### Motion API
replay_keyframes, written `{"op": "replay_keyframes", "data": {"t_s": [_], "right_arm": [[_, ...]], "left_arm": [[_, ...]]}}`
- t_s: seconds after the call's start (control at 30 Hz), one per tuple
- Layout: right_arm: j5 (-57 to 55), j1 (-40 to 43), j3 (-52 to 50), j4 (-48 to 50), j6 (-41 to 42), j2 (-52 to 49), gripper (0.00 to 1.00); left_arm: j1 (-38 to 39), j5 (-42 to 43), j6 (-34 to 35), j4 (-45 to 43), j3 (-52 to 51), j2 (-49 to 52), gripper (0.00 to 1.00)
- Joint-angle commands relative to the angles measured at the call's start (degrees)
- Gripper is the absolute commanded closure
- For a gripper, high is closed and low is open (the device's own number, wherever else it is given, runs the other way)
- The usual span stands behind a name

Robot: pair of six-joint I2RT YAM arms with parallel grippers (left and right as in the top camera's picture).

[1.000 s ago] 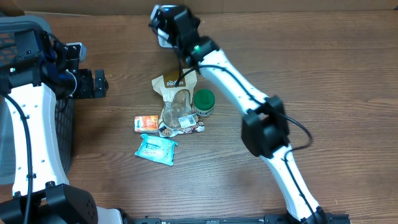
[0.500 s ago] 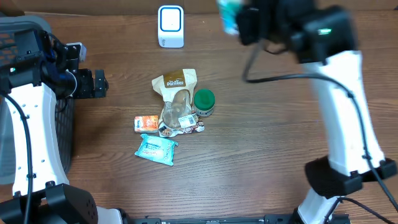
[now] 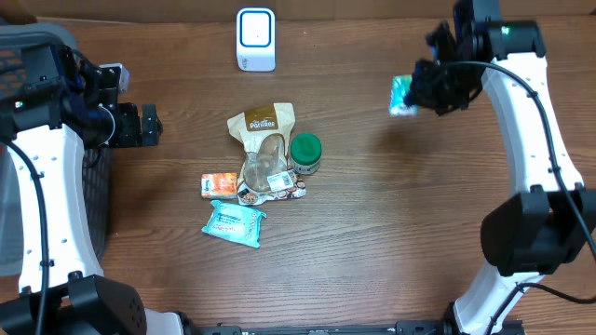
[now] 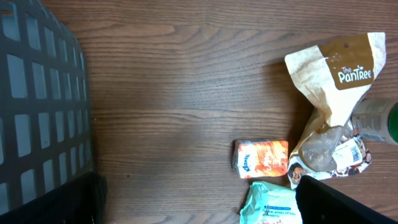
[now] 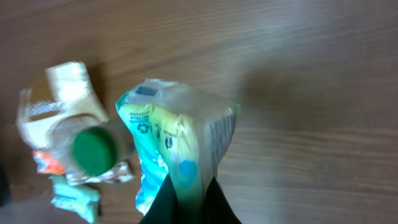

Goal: Scan the item barcode
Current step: 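Move the teal tissue pack right and set it on the table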

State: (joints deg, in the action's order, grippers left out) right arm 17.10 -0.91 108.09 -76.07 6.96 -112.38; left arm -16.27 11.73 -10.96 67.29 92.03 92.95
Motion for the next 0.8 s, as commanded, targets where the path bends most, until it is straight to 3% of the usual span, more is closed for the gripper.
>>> {"op": "replay_keyframes", "data": {"t_s": [0.0, 0.3, 0.63, 0.77], "right_arm": [[1.0, 2.8, -8.0, 4.8, 2.8, -0.4, 0.96], [1.0, 8.4, -22.6, 18.9, 5.8, -0.4, 0.96], [0.5, 14.2, -27.3, 21.4, 7.0, -0.7, 0.96], [0.3, 15.7, -27.3, 21.4, 7.0, -0.7, 0.90]], "left_arm": [[-0.2, -0.1, -1.1, -0.2, 1.0, 0.5, 0.00], [-0.2, -0.1, -1.1, -0.2, 1.0, 0.5, 0.00], [-0.2, -0.1, -1.1, -0.2, 1.0, 0.5, 0.00], [-0.2, -0.1, -1.1, -0.2, 1.0, 0.5, 0.01]]}}
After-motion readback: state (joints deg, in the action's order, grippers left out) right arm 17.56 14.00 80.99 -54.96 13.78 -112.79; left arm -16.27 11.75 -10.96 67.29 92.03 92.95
